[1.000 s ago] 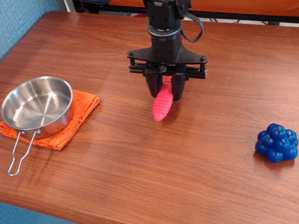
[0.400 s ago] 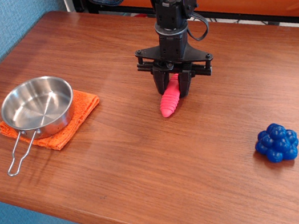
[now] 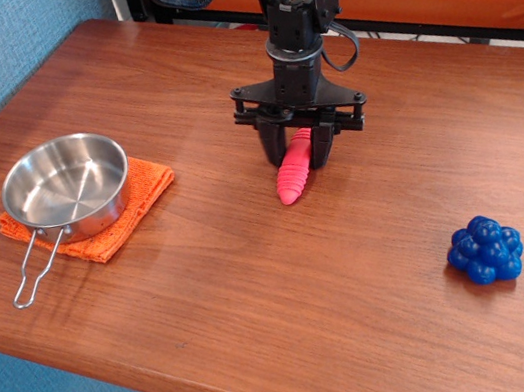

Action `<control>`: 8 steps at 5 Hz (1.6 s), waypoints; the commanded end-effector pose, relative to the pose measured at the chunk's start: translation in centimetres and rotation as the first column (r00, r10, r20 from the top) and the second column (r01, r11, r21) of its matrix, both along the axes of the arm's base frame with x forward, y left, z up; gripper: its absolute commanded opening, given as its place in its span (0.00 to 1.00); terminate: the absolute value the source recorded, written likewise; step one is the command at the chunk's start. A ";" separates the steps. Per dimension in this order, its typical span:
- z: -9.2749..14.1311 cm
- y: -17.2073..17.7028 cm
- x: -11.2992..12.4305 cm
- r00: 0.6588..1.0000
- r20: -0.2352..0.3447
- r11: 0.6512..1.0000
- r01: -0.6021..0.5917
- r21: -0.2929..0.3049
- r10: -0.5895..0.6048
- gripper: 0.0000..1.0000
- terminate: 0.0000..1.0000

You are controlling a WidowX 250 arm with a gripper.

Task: Move the fork from front edge to the center of the table

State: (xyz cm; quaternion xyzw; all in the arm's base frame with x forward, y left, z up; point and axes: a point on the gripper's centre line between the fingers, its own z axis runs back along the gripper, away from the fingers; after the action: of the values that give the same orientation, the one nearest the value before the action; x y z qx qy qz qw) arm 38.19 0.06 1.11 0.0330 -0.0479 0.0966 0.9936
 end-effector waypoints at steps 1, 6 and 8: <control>3.8 0.1 0.4 0.999 0.043 1.000 -0.031 -0.001 0.031 1.00 0.00; 6.3 -6.1 -6.0 0.991 -0.015 0.990 -0.137 -0.026 0.136 1.00 0.00; 8.1 -10.2 -6.4 0.999 0.020 0.999 -0.032 -0.025 0.033 1.00 0.00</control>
State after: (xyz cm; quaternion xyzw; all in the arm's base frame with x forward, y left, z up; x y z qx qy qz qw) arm 31.20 -9.60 6.55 0.0387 -0.0191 0.1129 0.9927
